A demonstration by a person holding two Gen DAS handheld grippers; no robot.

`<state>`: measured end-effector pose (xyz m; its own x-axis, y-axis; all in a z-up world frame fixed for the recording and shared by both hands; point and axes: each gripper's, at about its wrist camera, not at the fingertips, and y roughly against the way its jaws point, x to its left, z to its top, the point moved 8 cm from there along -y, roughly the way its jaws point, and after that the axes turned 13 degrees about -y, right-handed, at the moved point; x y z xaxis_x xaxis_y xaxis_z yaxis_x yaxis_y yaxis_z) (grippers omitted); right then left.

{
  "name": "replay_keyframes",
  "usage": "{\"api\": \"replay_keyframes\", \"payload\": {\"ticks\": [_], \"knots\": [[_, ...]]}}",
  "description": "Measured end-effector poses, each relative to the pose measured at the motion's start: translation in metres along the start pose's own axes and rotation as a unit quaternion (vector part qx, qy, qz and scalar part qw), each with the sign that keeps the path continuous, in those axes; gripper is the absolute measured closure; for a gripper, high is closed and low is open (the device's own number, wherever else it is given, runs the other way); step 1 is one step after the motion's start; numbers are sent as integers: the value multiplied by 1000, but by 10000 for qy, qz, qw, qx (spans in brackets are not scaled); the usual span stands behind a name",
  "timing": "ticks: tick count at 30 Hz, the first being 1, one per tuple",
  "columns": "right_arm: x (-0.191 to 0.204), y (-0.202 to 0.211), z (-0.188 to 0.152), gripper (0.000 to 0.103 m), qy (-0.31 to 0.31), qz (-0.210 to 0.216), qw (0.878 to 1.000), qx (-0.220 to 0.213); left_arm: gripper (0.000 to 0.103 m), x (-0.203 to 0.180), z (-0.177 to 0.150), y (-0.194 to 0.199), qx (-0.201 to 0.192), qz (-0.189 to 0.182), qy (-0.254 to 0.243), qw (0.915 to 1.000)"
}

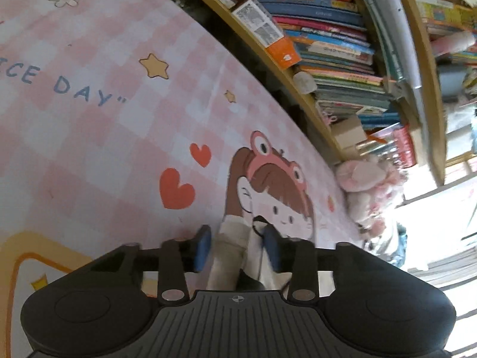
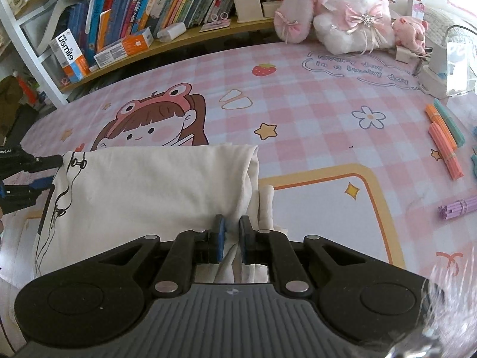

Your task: Fold clothes

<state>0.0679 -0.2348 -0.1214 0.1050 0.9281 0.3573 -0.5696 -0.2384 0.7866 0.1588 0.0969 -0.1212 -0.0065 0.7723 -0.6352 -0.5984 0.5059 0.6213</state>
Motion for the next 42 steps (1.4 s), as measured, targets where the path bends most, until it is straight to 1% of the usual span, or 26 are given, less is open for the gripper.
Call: {"api": "replay_keyframes", "payload": {"ticks": [1,3,4,5,7,8,10,12,14,15,18,21,22,23,24,25,26,28,33,34,35,36,37,40,42], "knots": [[0,0,0,94,-4,-5,10000,4,67,0,0,-3,22,-43,29,10000],[-1,0,1,94,-51,1,10000,7,78,-5,-2,-2,-29,-104,-111,9999],[-2,0,1,94,-76,3,10000,7,83,-9,-1,1,-119,-144,-194,9996],[-2,0,1,94,-93,3,10000,4,84,-14,1,5,-233,-191,-274,9992],[-2,0,1,94,-122,1,9999,-4,84,-19,4,13,-477,-314,-298,9979],[-2,0,1,94,-128,3,9999,-4,84,-16,4,11,-471,-258,-274,9982],[-2,0,1,94,-136,9,9999,-3,84,-3,3,0,-280,-33,-168,9995],[-2,0,1,94,-144,14,9999,-1,83,3,3,-9,-128,55,-127,9998],[-3,0,1,94,-151,33,9999,15,79,2,6,-9,-84,133,-274,9995],[-4,0,2,94,-161,46,9999,20,79,1,7,-7,-90,187,-364,9991],[-5,0,2,94,-192,83,9998,35,75,6,14,7,-259,447,-512,9974],[-6,-1,2,94,-205,116,9997,48,73,6,12,21,-295,483,-692,9960],[-6,-1,2,94,-199,126,9997,54,68,5,11,26,-301,486,-754,9955],[-6,-1,2,94,-195,132,9997,63,60,4,8,31,-266,484,-857,9948],[-6,-1,2,94,-192,138,9997,75,56,1,4,34,-223,495,-979,9937],[-6,-1,3,94,-189,144,9997,87,47,-2,-2,37,-176,527,-1102,9924],[-6,-1,3,94,-186,150,9997,99,36,-4,-9,40,-125,564,-1225,9908],[-6,-1,3,94,-196,161,9996,124,26,-11,-23,43,-31,619,-1400,9882],[-9,1,6,91,-435,266,9985,173,25,-28,-50,38,154,731,-1674,9831],[-10,2,7,88,-572,288,9978,187,25,-30,-54,35,212,761,-1703,9822],[-13,5,9,75,-731,282,9967,189,25,-31,-57,33,280,791,-1728,9814],[-15,9,9,58,-836,303,9959,185,25,-32,-60,30,349,821,-1752,9805],[-18,13,9,54,-927,332,9950,182,25,-33,-62,29,386,862,-1778,9795],[-25,27,10,52,-1199,417,9918,171,25,-33,-63,28,364,940,-1732,9797],[-32,32,7,47,-1393,476,9886,301,25,-32,-63,28,345,955,-1635,9813]]}}
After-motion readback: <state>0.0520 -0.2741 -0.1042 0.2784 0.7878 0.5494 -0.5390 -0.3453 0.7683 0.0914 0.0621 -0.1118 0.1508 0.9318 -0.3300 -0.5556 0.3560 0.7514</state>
